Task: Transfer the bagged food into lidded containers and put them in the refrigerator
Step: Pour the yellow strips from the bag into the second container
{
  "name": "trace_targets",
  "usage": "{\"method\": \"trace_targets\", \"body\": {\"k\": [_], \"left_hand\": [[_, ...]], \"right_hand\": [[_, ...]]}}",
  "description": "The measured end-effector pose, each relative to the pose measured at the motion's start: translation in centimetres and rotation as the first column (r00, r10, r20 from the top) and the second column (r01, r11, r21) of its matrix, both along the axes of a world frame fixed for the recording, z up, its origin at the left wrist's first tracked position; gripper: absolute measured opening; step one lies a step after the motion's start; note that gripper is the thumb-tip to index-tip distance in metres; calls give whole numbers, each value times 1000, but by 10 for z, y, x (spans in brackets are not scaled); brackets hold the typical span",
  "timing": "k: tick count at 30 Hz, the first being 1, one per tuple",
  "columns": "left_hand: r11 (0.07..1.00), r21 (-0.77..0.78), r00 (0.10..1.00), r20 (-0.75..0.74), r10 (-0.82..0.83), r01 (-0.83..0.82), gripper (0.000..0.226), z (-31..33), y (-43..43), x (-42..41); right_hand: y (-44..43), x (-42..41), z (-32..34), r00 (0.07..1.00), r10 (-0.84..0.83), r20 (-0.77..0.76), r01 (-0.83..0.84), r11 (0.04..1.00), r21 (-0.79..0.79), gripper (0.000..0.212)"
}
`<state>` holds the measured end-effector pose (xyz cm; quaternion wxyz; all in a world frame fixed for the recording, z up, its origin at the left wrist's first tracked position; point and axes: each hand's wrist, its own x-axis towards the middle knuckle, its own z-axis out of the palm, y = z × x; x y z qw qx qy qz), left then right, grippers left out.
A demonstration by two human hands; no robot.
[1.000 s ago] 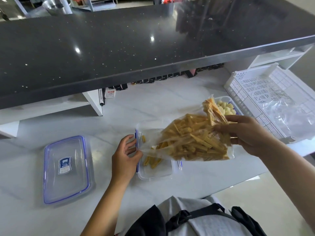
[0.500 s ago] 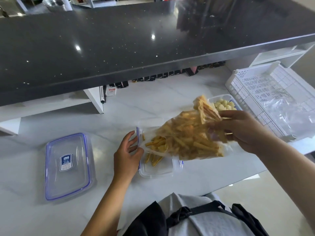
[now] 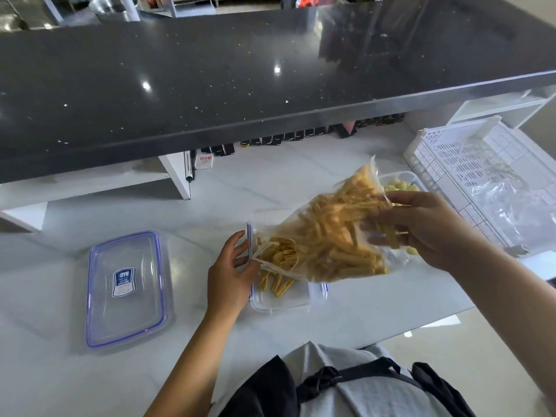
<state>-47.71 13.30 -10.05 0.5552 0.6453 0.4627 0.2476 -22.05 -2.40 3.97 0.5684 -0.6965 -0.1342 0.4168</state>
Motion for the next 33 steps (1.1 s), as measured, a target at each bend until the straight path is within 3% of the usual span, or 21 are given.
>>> {"method": "trace_targets", "body": {"k": [3,10,15,20,23,25,27,29,31,33], "left_hand": [[1000,4,1000,7,-8,7,54,-1,0,0],[999,-44,1000,20,13,-12,53,0,2,3],[980,-55,982,3,-191,191,62,5,26,13],[867,-100,859,-116,-498,489,61,24,60,36],[854,-89,832,-194,-520,513,62,31,63,41],[890,0,863,-245,-442,456,60,38,51,37],[938,59,933,-144,-331,342,54,51,28,25],[945,-32,942,100,-321,326,49,68,-4,8],[888,-63,876,208,-436,456,79,81,-36,-4],[847,74,848,34,-530,526,113,77,-60,-4]], "right_hand": [[1,1,3,995,-83,55,80,996,48,21],[6,-18,12,999,-32,22,30,996,79,17],[6,-42,14,996,51,-75,-43,993,109,12],[12,-66,7,970,-10,-243,50,986,157,16],[17,-77,1,964,-32,-266,84,978,190,16],[20,-78,-1,961,-50,-274,111,971,211,15],[22,-79,-3,956,-66,-287,134,966,223,15],[23,-80,-5,953,-77,-294,148,962,228,14],[24,-82,-8,953,-90,-289,159,961,225,14],[25,-85,-11,955,-86,-285,156,960,233,15]]}}
